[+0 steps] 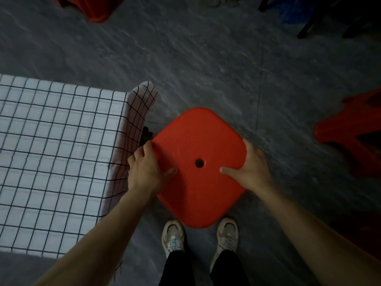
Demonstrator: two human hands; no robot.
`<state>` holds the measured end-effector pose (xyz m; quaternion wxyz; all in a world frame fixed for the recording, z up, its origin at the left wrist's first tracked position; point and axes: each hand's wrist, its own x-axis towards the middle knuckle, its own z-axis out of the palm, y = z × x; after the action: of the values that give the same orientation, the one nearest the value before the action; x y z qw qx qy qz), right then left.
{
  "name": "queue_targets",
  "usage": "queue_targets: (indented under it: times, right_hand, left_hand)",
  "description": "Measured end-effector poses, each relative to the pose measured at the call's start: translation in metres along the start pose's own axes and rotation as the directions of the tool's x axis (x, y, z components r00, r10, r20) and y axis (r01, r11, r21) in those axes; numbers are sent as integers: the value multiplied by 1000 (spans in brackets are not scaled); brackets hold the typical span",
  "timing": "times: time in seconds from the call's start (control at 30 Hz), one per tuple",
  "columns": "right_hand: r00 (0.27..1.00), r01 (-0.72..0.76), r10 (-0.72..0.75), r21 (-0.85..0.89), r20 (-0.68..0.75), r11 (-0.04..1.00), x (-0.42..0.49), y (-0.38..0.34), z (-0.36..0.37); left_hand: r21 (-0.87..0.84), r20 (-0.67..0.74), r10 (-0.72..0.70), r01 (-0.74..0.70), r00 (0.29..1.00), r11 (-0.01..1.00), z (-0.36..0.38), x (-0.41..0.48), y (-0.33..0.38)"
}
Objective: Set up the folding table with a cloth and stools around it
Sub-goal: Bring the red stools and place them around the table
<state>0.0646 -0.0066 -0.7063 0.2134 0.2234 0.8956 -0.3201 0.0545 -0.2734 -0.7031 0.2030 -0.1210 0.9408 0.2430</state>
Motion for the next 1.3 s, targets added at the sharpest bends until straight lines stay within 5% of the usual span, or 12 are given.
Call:
queue_targets:
  times: [0.33,0.6,0.83,1.3]
  right_hand:
    - [986,104,-108,-41,-128,994,-89,-53,-96]
    - [968,150,-137,48,-212,988,-202,-132,-214]
    - [916,233,-171,136,-362,963,-293,-174,-284]
    - [795,40,25,93,-607,995,-388,-94,-365]
  left_hand:
    - [66,-55,210,-206,976,976,-87,-37,75]
    - [-196,-167,254,-285,953,938,-226,-128,189]
    - [-227,-210,377,-420,902,879,-302,-220,233]
    - [-301,-112,690,-686,715,662,-273,-297,325]
